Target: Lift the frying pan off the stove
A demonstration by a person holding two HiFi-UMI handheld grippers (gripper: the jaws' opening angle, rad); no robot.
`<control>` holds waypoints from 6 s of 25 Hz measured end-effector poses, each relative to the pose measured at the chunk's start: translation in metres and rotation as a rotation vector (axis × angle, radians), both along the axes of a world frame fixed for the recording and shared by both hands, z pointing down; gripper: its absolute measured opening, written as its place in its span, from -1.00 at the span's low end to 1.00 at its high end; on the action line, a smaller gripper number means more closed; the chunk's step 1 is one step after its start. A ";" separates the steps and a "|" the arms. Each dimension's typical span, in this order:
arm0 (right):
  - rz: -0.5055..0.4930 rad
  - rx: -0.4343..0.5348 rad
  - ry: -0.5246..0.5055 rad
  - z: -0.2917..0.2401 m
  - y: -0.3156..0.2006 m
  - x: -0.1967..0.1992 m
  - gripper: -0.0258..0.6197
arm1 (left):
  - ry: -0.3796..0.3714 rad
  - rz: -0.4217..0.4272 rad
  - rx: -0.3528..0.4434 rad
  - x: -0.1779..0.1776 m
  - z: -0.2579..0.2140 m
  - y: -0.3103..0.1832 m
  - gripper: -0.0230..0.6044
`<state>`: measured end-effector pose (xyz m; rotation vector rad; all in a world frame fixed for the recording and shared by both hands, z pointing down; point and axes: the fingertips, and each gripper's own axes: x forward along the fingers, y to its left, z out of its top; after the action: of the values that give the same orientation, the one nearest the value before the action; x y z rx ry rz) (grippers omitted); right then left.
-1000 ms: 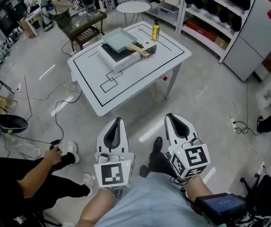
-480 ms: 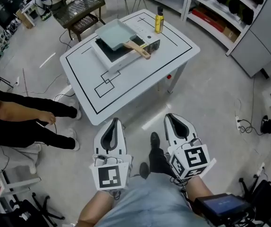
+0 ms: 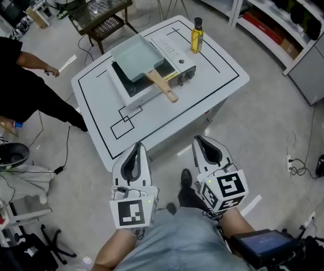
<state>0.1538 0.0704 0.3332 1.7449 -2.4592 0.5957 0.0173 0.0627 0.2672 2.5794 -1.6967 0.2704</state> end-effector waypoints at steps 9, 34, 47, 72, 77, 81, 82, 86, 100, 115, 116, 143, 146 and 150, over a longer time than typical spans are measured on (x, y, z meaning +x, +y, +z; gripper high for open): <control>-0.095 0.102 0.011 -0.039 -0.073 0.013 -0.77 | 0.003 -0.132 0.087 -0.003 -0.031 -0.044 -0.87; -0.256 0.014 0.019 -0.025 -0.195 -0.022 -0.76 | 0.067 -0.201 -0.009 -0.049 0.004 -0.176 -0.87; -0.496 -0.217 -0.231 -0.004 -0.241 -0.047 -0.49 | 0.089 -0.198 -0.117 -0.060 0.047 -0.253 -0.87; -0.837 -0.726 -0.616 0.065 -0.271 -0.107 -0.24 | 0.079 -0.281 -0.252 -0.107 0.108 -0.313 -0.87; -0.864 -0.766 -0.653 0.068 -0.271 -0.116 -0.24 | 0.080 -0.297 -0.263 -0.113 0.112 -0.314 -0.87; -0.884 -0.791 -0.654 0.071 -0.272 -0.120 -0.24 | 0.085 -0.304 -0.266 -0.114 0.113 -0.315 -0.87; -0.889 -0.797 -0.656 0.071 -0.272 -0.121 -0.24 | 0.085 -0.306 -0.268 -0.115 0.114 -0.315 -0.87; -0.898 -0.829 -0.684 0.070 -0.273 -0.127 -0.25 | 0.089 -0.311 -0.263 -0.120 0.112 -0.317 -0.87; -0.894 -0.950 -0.703 0.074 -0.274 -0.130 -0.34 | 0.094 -0.318 -0.271 -0.122 0.113 -0.324 -0.87; -0.766 -1.043 -0.780 0.078 -0.277 -0.129 -0.52 | 0.104 -0.306 -0.251 -0.119 0.104 -0.323 -0.87; -0.762 -1.043 -0.784 0.079 -0.277 -0.129 -0.53 | 0.104 -0.306 -0.250 -0.118 0.104 -0.322 -0.87; -0.706 -0.976 -0.774 0.064 -0.280 -0.141 -0.54 | 0.103 -0.303 -0.228 -0.128 0.090 -0.320 -0.87; -0.704 -0.959 -0.776 0.056 -0.281 -0.142 -0.54 | 0.104 -0.303 -0.221 -0.130 0.085 -0.318 -0.87; -0.700 -0.934 -0.779 0.041 -0.281 -0.138 -0.54 | 0.107 -0.299 -0.209 -0.127 0.077 -0.318 -0.87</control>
<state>0.0156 -0.2109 0.3744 0.2811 -2.2065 2.0874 -0.1100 -0.2551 0.3446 2.1217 -1.8709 0.2731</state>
